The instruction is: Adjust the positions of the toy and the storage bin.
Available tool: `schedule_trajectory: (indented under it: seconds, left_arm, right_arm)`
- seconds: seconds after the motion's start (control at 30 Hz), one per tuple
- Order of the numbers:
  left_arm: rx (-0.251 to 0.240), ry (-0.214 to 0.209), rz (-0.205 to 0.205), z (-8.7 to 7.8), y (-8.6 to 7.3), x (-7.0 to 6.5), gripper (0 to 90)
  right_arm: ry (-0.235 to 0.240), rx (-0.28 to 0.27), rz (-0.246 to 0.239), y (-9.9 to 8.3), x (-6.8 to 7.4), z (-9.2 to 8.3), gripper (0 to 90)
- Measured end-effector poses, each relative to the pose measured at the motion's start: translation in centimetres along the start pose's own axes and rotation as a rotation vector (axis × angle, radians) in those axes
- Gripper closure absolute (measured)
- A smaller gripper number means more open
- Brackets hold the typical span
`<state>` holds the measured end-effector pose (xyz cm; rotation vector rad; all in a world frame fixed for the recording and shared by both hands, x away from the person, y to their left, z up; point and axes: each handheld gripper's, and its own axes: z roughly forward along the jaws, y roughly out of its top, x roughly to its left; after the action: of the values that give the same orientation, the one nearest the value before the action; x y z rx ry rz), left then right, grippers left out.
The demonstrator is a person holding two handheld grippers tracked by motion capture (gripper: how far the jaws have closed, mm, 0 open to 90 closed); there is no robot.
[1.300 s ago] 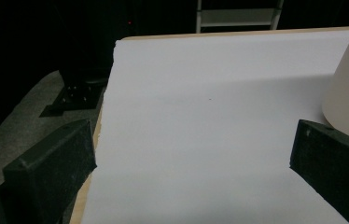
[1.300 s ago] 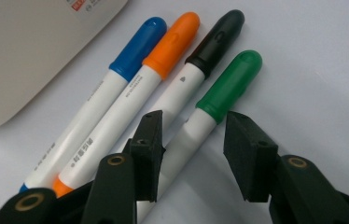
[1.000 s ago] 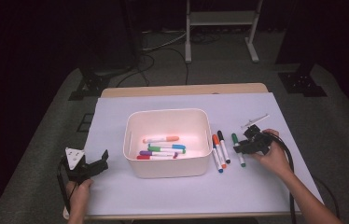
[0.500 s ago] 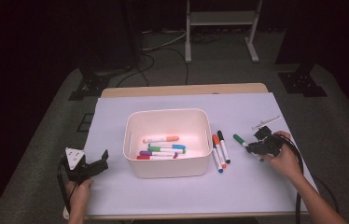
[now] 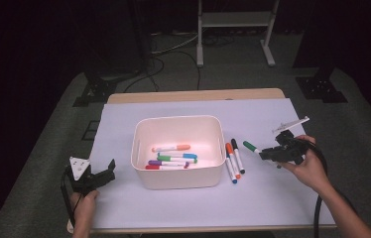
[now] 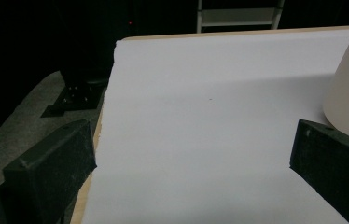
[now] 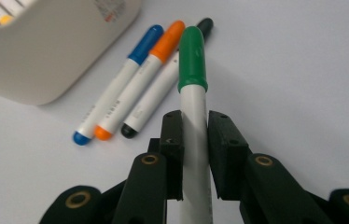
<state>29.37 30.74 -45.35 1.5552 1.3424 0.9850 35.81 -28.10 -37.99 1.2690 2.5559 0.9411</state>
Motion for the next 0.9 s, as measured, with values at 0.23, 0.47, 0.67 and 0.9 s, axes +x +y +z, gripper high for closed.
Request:
schedule_trajectory:
  seconds: [0.23, 0.47, 0.67, 0.9]
  left_arm:
    - [0.000, 0.001, -0.002, 0.0, 0.0, 0.0, 0.0]
    - [0.000, 0.001, -0.003, 0.0, 0.0, 0.0, 0.0]
    - [0.000, 0.001, -0.002, 0.0, 0.0, 0.0, 0.0]
    - [0.001, -0.001, -0.003, 0.0, 0.0, 0.0, 0.0]
  right_arm:
    - [0.029, -0.021, -0.020, 0.9, 1.3, -1.7, 76.0]
    - [0.069, -0.067, -0.040, 2.4, 2.8, -4.5, 76.0]
    - [0.122, -0.120, -0.081, 4.1, 4.9, -6.8, 76.0]
    - [0.190, -0.132, -0.178, 7.1, 8.4, -6.8, 76.0]
